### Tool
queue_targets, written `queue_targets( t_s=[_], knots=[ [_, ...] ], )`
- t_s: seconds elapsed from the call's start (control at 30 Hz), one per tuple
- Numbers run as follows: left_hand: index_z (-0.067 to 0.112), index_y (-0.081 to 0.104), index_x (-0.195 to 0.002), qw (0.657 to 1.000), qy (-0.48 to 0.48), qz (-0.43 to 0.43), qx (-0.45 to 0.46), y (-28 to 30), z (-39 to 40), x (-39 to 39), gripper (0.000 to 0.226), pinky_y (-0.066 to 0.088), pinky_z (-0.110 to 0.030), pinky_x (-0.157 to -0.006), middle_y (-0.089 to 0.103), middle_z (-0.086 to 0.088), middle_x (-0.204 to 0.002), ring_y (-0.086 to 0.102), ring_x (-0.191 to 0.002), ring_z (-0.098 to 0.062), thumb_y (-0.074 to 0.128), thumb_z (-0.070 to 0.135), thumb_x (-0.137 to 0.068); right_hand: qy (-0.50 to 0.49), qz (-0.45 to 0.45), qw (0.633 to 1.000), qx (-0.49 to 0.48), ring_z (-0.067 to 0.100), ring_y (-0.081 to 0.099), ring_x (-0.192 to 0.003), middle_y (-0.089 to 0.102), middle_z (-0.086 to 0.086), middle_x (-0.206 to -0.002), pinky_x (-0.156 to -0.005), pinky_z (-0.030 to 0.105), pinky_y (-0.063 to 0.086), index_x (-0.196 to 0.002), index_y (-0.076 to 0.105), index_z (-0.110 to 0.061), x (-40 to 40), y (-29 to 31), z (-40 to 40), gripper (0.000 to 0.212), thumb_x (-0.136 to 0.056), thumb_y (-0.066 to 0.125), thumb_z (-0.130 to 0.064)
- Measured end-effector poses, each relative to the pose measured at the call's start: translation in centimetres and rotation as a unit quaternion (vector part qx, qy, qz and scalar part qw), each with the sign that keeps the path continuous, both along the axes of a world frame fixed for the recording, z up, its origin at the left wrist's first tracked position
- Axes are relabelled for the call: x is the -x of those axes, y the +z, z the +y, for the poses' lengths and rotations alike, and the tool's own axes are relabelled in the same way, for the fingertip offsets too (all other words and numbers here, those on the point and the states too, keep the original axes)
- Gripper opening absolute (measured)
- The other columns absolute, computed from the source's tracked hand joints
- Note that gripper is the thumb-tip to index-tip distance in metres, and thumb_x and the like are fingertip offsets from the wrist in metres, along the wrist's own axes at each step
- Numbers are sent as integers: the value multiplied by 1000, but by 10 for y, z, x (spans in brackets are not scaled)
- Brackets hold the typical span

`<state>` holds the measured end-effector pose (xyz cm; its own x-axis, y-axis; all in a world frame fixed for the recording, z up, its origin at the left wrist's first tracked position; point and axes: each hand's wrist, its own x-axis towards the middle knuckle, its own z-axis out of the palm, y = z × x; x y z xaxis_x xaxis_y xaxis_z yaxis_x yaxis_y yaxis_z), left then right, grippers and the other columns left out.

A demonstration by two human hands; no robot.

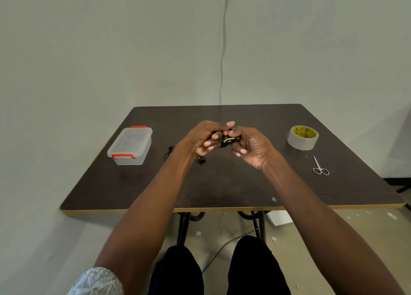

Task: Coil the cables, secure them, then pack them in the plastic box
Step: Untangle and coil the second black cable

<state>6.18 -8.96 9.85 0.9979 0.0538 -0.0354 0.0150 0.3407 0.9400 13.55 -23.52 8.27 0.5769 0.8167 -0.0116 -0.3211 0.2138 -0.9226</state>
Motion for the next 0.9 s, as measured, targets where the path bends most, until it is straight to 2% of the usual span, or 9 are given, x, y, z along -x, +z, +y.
queue_targets(
  t_s=[0.17, 0.33, 0.43, 0.5, 0.57, 0.63, 0.77, 0.83, 0.9],
  knots=[
    [3, 51, -73, 997, -7, 48, 68, -1, -7, -6, 27, 20, -15, -22, 41, 6, -37, 27, -18, -6, 55, 18, -95, 5, 15, 999, 45, 10, 41, -36, 57, -1, -62, -53, 28, 29, -70, 61, -14, -4, 1, 1, 10, -73, 58, -4],
    [3, 51, -75, 991, -43, 60, 110, 4, -5, -8, 23, 19, -14, -21, 45, 7, -39, 29, -18, -6, 57, 18, -91, 33, 73, 997, -11, 4, 27, -24, 64, -3, -64, -39, 22, 26, -73, 67, -9, -10, -4, -4, 16, -83, 55, -4],
    [4, 51, -73, 983, -69, 59, 159, 0, -5, -11, 25, 20, -15, -20, 44, 6, -39, 30, -18, -6, 54, 17, -95, 88, 123, 986, -68, 5, 29, -23, 65, 3, -73, -35, 20, 27, -86, 67, -4, -14, -13, -2, 9, -81, 60, -6],
    [5, 52, -70, 985, -78, 58, 146, -1, -6, -11, 27, 19, -15, -22, 42, 6, -38, 30, -19, -5, 58, 20, -91, 130, 131, 979, -86, 3, 34, -26, 59, 2, -66, -35, 19, 25, -90, 66, -5, -15, -18, -4, 13, -77, 66, -6],
    [6, 53, -66, 992, -70, 54, 95, -1, -8, -11, 29, 19, -16, -27, 39, 6, -37, 28, -21, -5, 60, 20, -91, 135, 100, 984, -60, 4, 44, -33, 60, 2, -68, -37, 18, 29, -94, 63, -8, -20, -19, -9, 25, -71, 72, -6],
    [6, 54, -67, 996, -52, 51, 47, -1, -7, -10, 29, 25, -19, -33, 39, 5, -38, 31, -26, -5, 58, 19, -93, 91, 18, 996, 8, 8, 54, -52, 66, 6, -85, -46, 20, 37, -99, 66, -10, -25, -16, -12, 30, -71, 75, -6],
    [3, 57, -79, 999, -26, 42, 7, -3, -3, -9, 23, 40, -24, -45, 43, 1, -48, 38, -36, -9, 56, 19, -95, 1, -160, 983, 89, 10, 60, -82, 69, -1, -88, -71, 27, 41, -97, 72, -14, -32, -12, -18, 17, -82, 71, -5],
    [1, 59, -83, 999, -10, 35, 7, -4, -3, -10, 20, 44, -26, -50, 45, -1, -53, 42, -41, -11, 56, 17, -95, -17, -174, 980, 91, 14, 65, -89, 72, 2, -92, -80, 30, 49, -104, 72, -8, -35, -13, -19, 21, -84, 70, -5],
    [0, 60, -84, 998, 24, 48, 26, -5, -6, -12, 17, 48, -26, -51, 50, -2, -54, 47, -42, -11, 57, 13, -94, -32, -166, 981, 98, 20, 68, -87, 73, 6, -95, -77, 33, 52, -111, 70, -4, -36, -15, -19, 25, -86, 69, -7]
  ],
)
